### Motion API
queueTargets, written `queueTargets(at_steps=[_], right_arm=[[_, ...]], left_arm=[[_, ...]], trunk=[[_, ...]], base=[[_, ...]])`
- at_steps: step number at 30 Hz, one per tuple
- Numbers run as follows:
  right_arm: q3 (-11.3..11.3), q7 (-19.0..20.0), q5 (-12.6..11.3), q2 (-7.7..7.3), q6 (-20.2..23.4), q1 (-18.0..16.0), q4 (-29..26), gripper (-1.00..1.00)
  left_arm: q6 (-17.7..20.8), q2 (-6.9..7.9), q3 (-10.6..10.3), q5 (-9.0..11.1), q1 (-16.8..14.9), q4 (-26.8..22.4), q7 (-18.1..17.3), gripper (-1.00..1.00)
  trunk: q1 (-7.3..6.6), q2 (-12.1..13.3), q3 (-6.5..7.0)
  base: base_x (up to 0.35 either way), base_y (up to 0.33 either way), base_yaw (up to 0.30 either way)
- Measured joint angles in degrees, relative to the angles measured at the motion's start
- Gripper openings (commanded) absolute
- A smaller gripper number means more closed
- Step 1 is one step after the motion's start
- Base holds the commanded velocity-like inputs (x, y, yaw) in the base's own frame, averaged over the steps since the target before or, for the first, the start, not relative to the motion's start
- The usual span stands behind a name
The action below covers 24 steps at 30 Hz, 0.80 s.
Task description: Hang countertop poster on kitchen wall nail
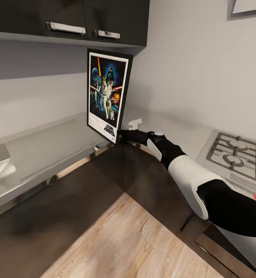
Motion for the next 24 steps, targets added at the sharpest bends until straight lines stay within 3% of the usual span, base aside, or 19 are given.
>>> queueTargets(at_steps=[14,24], right_arm=[[-0.05,2.48,0.07,0.0,-0.14,1.01,-1.29,-1.0],[-0.09,7.31,0.15,-0.13,0.74,11.32,-18.96,-1.0]], left_arm=[[-0.01,0.0,0.0,0.0,0.0,0.0,0.0,1.0],[-0.08,0.08,0.46,0.07,0.01,-0.14,-0.14,1.0]], trunk=[[0.0,0.0,0.0],[0.0,0.0,0.0]], base=[[-0.336,0.0,0.0],[-0.336,0.0,0.0]])
